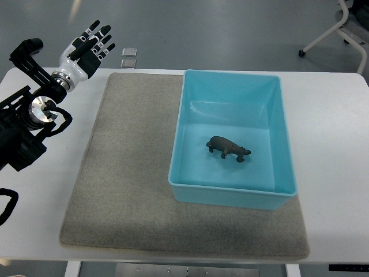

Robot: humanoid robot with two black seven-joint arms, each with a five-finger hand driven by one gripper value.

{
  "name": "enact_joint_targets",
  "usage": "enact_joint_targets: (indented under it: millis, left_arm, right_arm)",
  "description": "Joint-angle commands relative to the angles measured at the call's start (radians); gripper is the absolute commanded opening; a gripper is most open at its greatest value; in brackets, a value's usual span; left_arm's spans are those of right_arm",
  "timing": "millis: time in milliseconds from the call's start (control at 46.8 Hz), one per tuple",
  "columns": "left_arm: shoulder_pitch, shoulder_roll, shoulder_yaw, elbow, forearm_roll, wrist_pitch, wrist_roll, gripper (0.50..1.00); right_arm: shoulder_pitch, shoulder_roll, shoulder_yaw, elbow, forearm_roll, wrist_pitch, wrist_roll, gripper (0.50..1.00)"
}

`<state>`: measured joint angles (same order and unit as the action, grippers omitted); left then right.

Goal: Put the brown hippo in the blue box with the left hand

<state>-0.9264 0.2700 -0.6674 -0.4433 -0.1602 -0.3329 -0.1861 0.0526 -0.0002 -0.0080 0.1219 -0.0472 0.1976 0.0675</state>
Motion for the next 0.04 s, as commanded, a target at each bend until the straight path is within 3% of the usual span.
enact_joint_targets:
  millis: [0,21]
  left_arm:
    - [0.001,0.000,0.000,0.000,-0.001,-0.002,0.000,0.996]
    - [0.001,0.000,0.000,0.001,-0.001,0.000,0.000,0.996]
  right_arm:
    - [0.001,0.000,0.000,0.010,-0.005,0.008,-0.003,0.936]
    - [0.001,0.000,0.000,0.010,-0.005,0.008,-0.003,0.936]
